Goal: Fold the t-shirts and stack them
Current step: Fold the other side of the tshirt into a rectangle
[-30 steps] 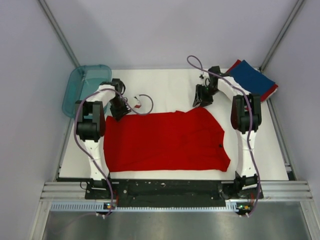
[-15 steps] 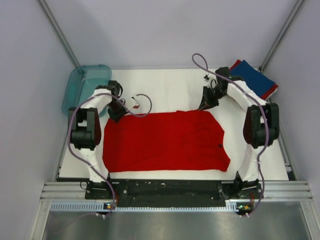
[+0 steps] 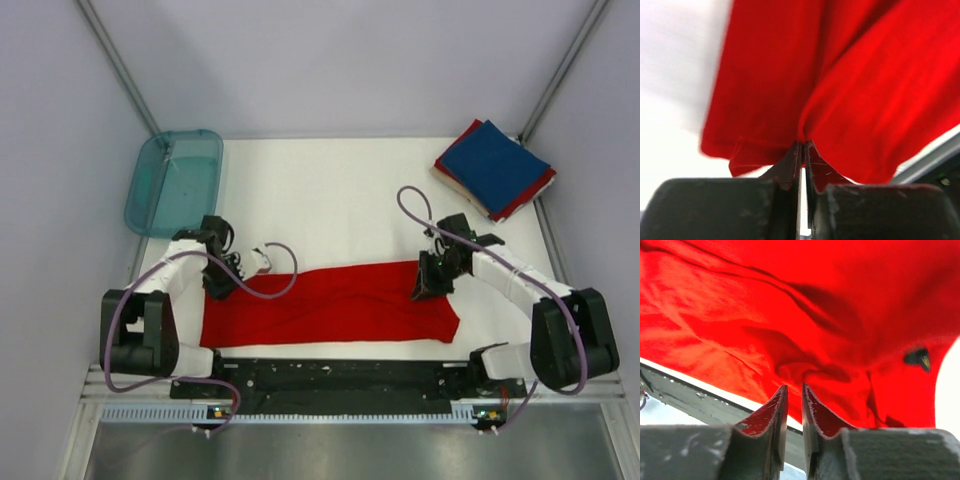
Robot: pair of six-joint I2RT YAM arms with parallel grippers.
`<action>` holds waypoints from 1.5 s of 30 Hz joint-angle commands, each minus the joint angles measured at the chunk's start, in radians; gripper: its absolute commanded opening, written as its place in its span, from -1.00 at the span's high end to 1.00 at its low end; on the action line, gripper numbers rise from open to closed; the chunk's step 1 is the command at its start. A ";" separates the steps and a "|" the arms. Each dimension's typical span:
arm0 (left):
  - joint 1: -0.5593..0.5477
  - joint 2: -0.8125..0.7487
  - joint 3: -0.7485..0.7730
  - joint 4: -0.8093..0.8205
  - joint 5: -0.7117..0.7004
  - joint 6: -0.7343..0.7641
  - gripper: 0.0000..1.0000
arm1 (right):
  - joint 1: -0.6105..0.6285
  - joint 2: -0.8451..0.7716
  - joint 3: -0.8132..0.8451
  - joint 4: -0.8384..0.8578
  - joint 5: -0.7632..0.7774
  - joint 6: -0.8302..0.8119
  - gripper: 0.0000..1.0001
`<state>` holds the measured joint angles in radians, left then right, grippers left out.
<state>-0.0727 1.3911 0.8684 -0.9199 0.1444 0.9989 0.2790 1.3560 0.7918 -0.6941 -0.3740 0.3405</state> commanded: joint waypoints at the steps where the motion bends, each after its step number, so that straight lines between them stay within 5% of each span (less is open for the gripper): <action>1: 0.004 -0.050 -0.100 -0.053 -0.022 0.040 0.66 | 0.009 -0.096 -0.083 0.053 0.079 0.129 0.52; 3: 0.004 -0.061 -0.103 -0.089 -0.028 0.050 0.33 | 0.009 -0.130 -0.085 0.035 0.099 0.164 0.32; 8: 0.005 -0.122 -0.039 -0.194 -0.022 0.105 -0.06 | 0.008 -0.245 -0.029 -0.019 0.175 0.151 0.14; 22: 0.168 -0.107 0.009 -0.211 -0.063 0.237 -0.07 | 0.009 0.005 0.027 0.209 0.261 0.127 0.07; 27: 0.175 -0.102 0.023 -0.218 -0.033 0.218 -0.08 | 0.009 0.080 0.032 0.271 0.187 0.111 0.29; 31: 0.174 -0.092 0.021 -0.243 -0.009 0.210 -0.09 | 0.008 0.077 0.034 0.277 0.176 0.095 0.96; 40: 0.122 -0.106 -0.057 -0.211 -0.022 0.199 -0.19 | 0.008 -0.027 0.072 0.183 0.265 0.005 1.00; 45: -0.010 -0.092 -0.158 -0.102 -0.064 0.130 -0.22 | 0.008 -0.035 0.084 0.179 0.261 -0.023 1.00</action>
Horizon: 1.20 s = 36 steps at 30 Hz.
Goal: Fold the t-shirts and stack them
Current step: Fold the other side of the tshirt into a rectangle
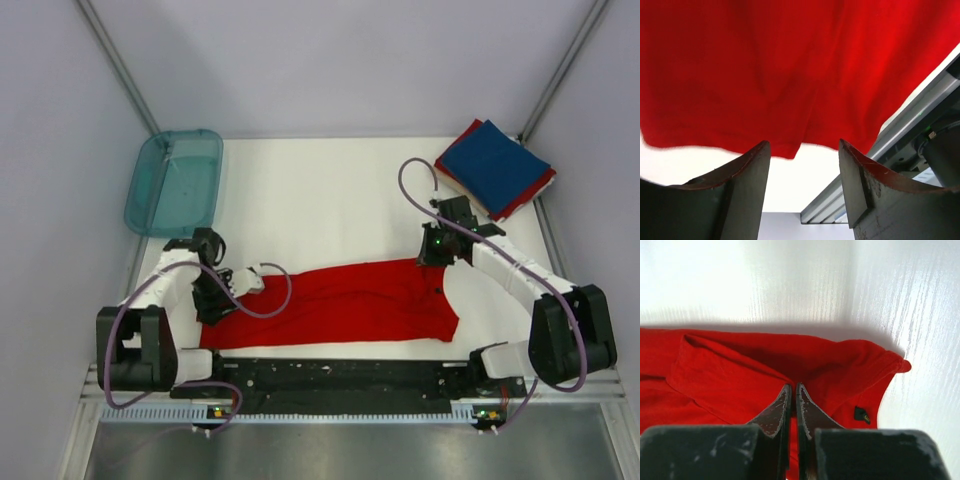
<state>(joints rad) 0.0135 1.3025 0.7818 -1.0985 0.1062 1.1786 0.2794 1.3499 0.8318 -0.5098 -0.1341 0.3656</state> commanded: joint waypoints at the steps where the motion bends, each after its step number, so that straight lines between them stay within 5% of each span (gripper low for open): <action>1: -0.127 0.000 -0.090 0.115 -0.055 -0.066 -0.22 | 0.006 -0.029 0.047 -0.006 0.019 -0.054 1.00; 19: -0.142 0.124 -0.052 0.267 -0.229 -0.151 -0.03 | -0.020 -0.047 0.073 -0.006 -0.055 -0.090 1.00; 25: -0.142 0.064 0.022 0.224 -0.183 -0.166 -0.07 | -0.025 -0.051 0.069 -0.007 -0.056 -0.093 1.00; 29: -0.142 0.063 0.077 0.140 -0.028 -0.160 -0.15 | -0.028 -0.048 0.072 -0.007 -0.075 -0.094 1.00; 36: -0.141 0.132 0.027 0.106 -0.097 -0.093 -0.16 | -0.039 -0.048 0.066 -0.007 -0.078 -0.093 1.00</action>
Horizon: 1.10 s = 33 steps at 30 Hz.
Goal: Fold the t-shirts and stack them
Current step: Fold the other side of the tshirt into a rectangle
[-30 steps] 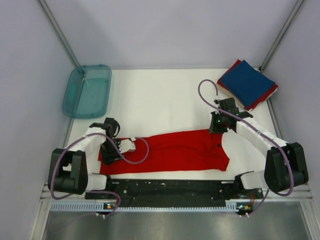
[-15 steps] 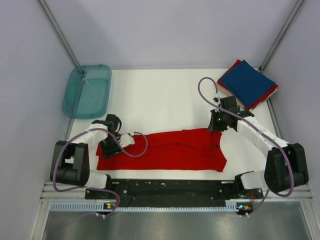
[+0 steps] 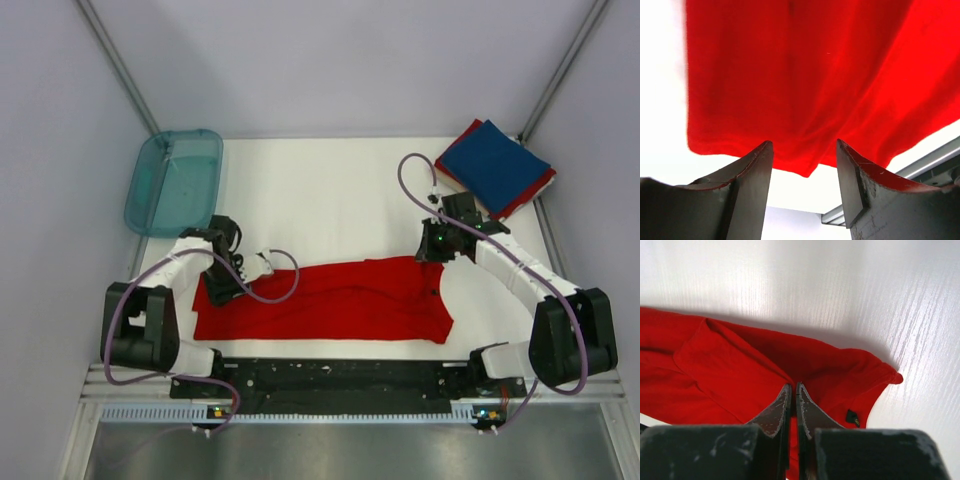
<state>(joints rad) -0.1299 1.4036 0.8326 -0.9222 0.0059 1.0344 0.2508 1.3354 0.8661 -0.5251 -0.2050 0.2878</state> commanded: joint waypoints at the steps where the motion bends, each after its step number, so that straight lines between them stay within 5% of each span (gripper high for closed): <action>1: 0.003 0.037 -0.027 -0.079 0.003 0.064 -0.16 | -0.008 -0.033 0.031 0.008 -0.007 -0.015 1.00; 9: 0.006 0.090 -0.090 0.043 -0.142 0.081 -0.04 | -0.013 -0.031 0.031 0.008 -0.008 -0.015 1.00; 14: 0.006 0.103 -0.076 0.057 -0.152 0.067 0.51 | -0.019 -0.039 0.030 0.008 -0.010 -0.015 1.00; 21: 0.009 0.087 -0.061 0.086 -0.144 0.056 0.52 | -0.024 -0.038 0.030 0.008 -0.017 -0.013 1.00; 24: 0.009 0.097 -0.049 0.089 -0.138 0.038 1.00 | -0.028 -0.041 0.030 0.007 -0.016 -0.015 1.00; 33: 0.021 0.071 0.105 0.094 -0.162 -0.062 1.00 | -0.036 -0.076 0.063 -0.015 -0.010 -0.036 1.00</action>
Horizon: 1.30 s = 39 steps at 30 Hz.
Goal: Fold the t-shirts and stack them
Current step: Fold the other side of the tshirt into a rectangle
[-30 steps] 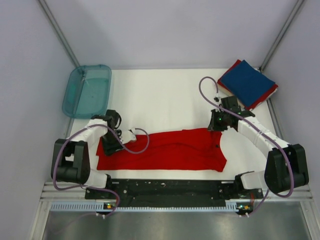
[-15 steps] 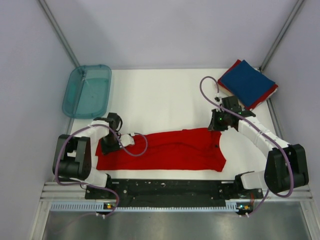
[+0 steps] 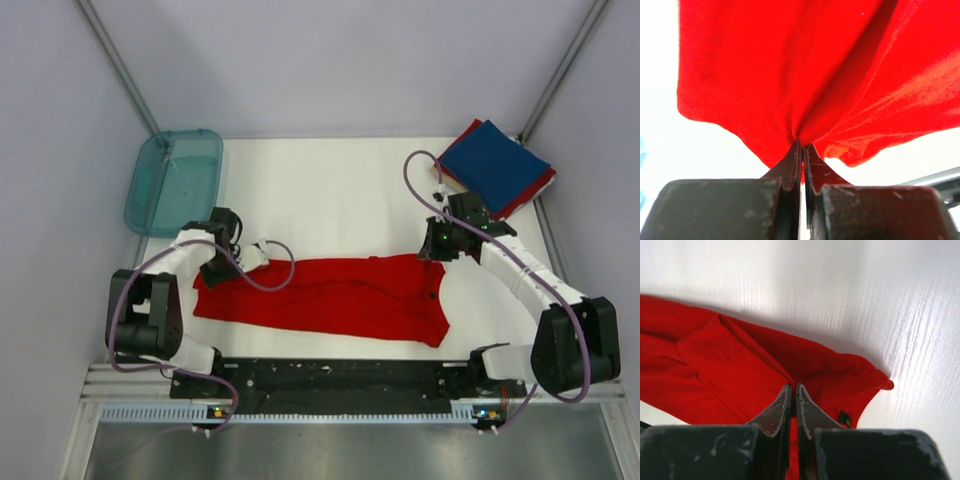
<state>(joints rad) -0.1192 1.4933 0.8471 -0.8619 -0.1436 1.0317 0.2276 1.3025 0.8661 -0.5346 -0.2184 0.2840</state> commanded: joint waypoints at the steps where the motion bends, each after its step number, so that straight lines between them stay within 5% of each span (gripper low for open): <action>1: 0.010 -0.015 0.102 0.038 -0.017 -0.065 1.00 | -0.013 -0.048 0.073 -0.008 0.004 -0.039 1.00; 7: 0.012 0.034 0.118 0.023 -0.019 -0.067 0.99 | -0.011 -0.054 0.108 -0.030 -0.013 -0.071 1.00; 11: 0.010 0.054 0.090 0.020 0.016 -0.055 0.56 | -0.013 -0.040 0.105 -0.031 -0.038 -0.068 1.00; 21: 0.026 0.077 0.069 0.149 -0.067 -0.025 0.40 | -0.011 -0.039 0.096 -0.031 -0.044 -0.077 1.00; 28: 0.027 0.097 0.075 0.066 0.048 -0.024 0.28 | -0.011 -0.039 0.093 -0.031 -0.044 -0.082 1.00; 33: 0.029 0.110 0.052 0.100 0.055 -0.028 0.41 | -0.013 -0.035 0.096 -0.031 -0.047 -0.080 1.00; 36: 0.029 0.123 0.063 0.090 0.029 -0.032 0.90 | -0.013 -0.048 0.096 -0.031 -0.038 -0.078 1.00; 39: 0.030 0.107 0.090 0.078 0.021 -0.036 1.00 | -0.011 -0.068 0.094 -0.036 -0.021 -0.078 1.00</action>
<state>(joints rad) -0.0940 1.6127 0.9092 -0.7673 -0.1215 0.9970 0.2256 1.2819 0.9318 -0.5739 -0.2554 0.2195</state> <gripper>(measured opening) 0.016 0.013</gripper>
